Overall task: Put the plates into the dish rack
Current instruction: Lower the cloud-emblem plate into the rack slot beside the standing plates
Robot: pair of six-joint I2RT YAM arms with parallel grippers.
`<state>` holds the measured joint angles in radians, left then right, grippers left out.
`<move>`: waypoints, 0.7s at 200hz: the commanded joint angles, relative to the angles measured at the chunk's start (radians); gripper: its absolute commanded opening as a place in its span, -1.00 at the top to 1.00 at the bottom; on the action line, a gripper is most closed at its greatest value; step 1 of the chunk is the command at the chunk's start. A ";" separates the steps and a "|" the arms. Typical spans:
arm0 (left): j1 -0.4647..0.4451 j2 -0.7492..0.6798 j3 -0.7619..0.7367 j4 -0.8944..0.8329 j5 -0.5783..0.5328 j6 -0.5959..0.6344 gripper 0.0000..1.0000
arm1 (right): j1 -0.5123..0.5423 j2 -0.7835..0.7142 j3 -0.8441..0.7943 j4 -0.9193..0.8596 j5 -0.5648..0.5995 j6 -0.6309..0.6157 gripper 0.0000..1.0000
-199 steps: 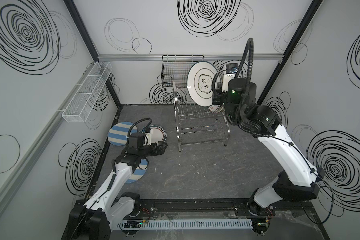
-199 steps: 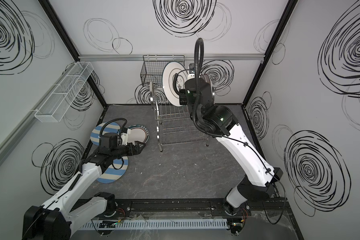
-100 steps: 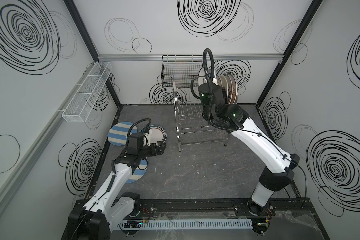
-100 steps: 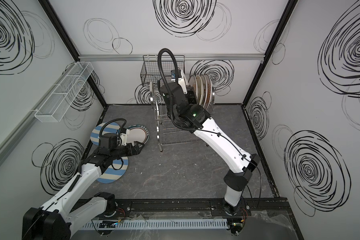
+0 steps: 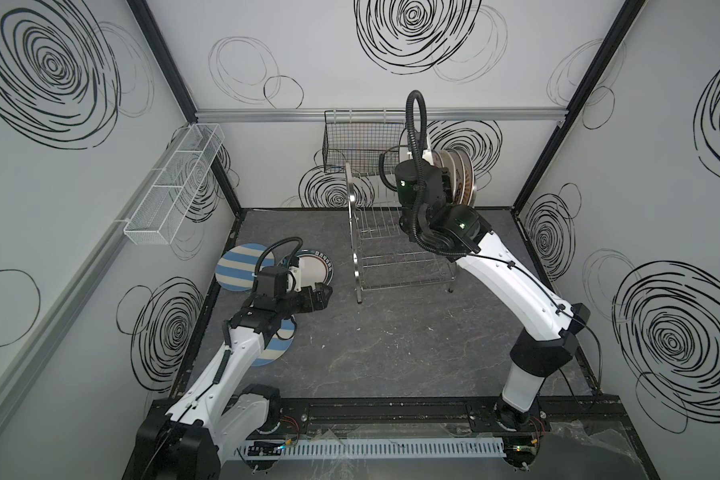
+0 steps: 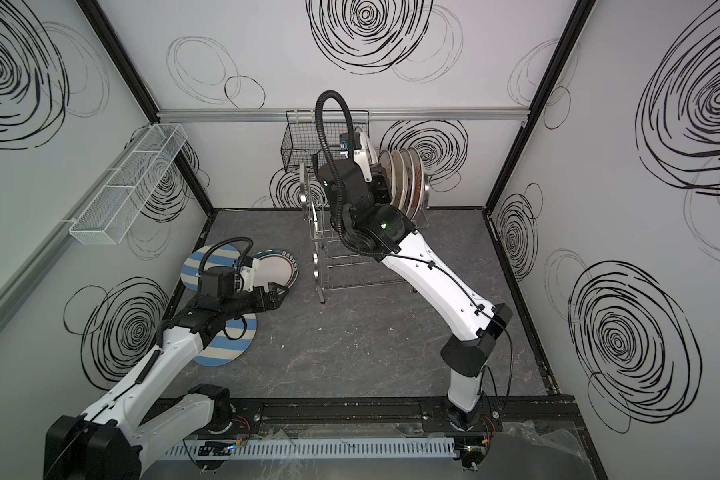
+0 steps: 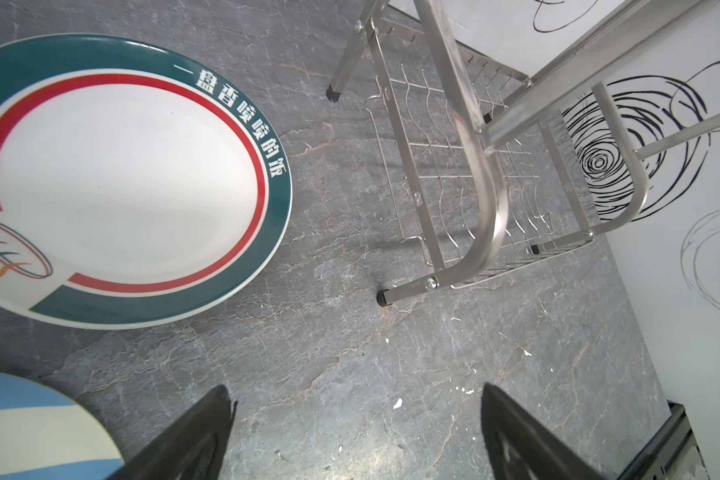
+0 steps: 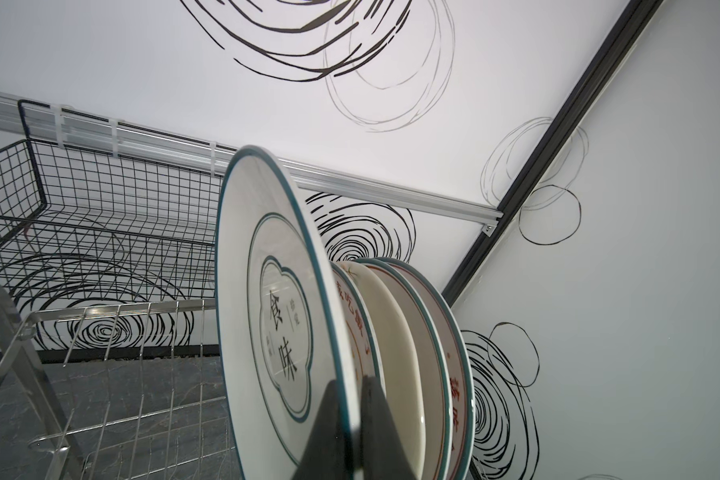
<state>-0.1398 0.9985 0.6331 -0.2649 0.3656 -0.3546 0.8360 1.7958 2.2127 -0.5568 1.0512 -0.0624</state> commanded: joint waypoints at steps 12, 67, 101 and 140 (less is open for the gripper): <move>-0.007 -0.014 0.017 0.013 -0.007 0.020 -0.92 | -0.028 0.006 0.033 0.006 -0.002 0.039 1.00; -0.011 -0.011 0.015 0.019 0.007 0.018 -0.92 | -0.072 0.040 0.046 -0.071 -0.072 0.113 1.00; -0.016 -0.012 0.015 0.013 0.003 0.020 -0.92 | -0.084 0.045 0.041 -0.065 -0.079 0.118 1.00; -0.020 -0.009 0.016 0.014 0.000 0.020 -0.92 | -0.094 0.045 0.033 -0.085 -0.088 0.146 1.00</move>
<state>-0.1520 0.9985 0.6331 -0.2649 0.3656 -0.3546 0.7498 1.8442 2.2189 -0.6380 0.9585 0.0422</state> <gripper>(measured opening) 0.959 0.077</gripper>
